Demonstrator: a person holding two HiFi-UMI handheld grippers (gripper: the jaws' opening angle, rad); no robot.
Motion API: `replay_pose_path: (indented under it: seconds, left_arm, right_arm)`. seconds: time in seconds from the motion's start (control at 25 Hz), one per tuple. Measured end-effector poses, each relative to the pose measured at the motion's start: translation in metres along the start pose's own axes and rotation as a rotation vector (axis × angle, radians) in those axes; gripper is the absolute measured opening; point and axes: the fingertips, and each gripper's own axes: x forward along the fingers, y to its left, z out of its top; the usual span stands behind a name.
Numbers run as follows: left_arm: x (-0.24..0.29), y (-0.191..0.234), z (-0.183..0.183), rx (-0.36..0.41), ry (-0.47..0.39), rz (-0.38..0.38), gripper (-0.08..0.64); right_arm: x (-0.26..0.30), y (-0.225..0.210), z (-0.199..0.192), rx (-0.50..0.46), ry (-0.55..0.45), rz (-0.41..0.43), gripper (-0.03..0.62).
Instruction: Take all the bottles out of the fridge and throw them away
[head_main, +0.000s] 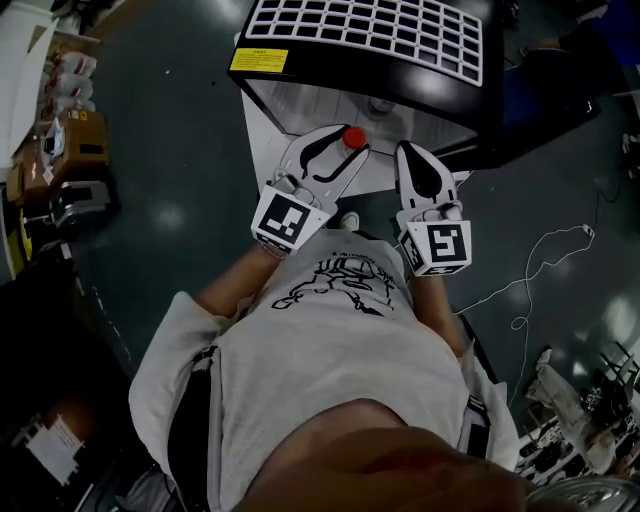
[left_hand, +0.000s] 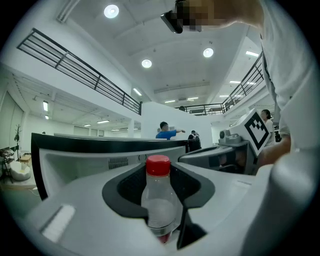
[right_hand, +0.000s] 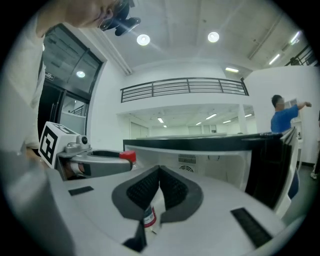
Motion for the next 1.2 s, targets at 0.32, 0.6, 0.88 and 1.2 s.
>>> replay_pose_path:
  seconds: [0.32, 0.6, 0.88, 1.2]
  left_arm:
    - [-0.008, -0.011, 0.002, -0.005, 0.006, 0.075, 0.155]
    - [-0.027, -0.016, 0.005, 0.001, 0.003, 0.118, 0.155]
    - [-0.056, -0.008, 0.000, 0.005, 0.005, 0.163, 0.153]
    - [-0.105, 0.013, -0.003, 0.002, 0.006, 0.202, 0.153]
  right_arm:
    - [-0.004, 0.006, 0.005, -0.015, -0.001, 0.093, 0.009]
    - [-0.007, 0.024, 0.008, -0.025, -0.006, 0.149, 0.009]
    - [0.001, 0.054, 0.010, -0.045, -0.012, 0.193, 0.009]
    - [0.017, 0.108, 0.010, -0.052, -0.005, 0.243, 0.009]
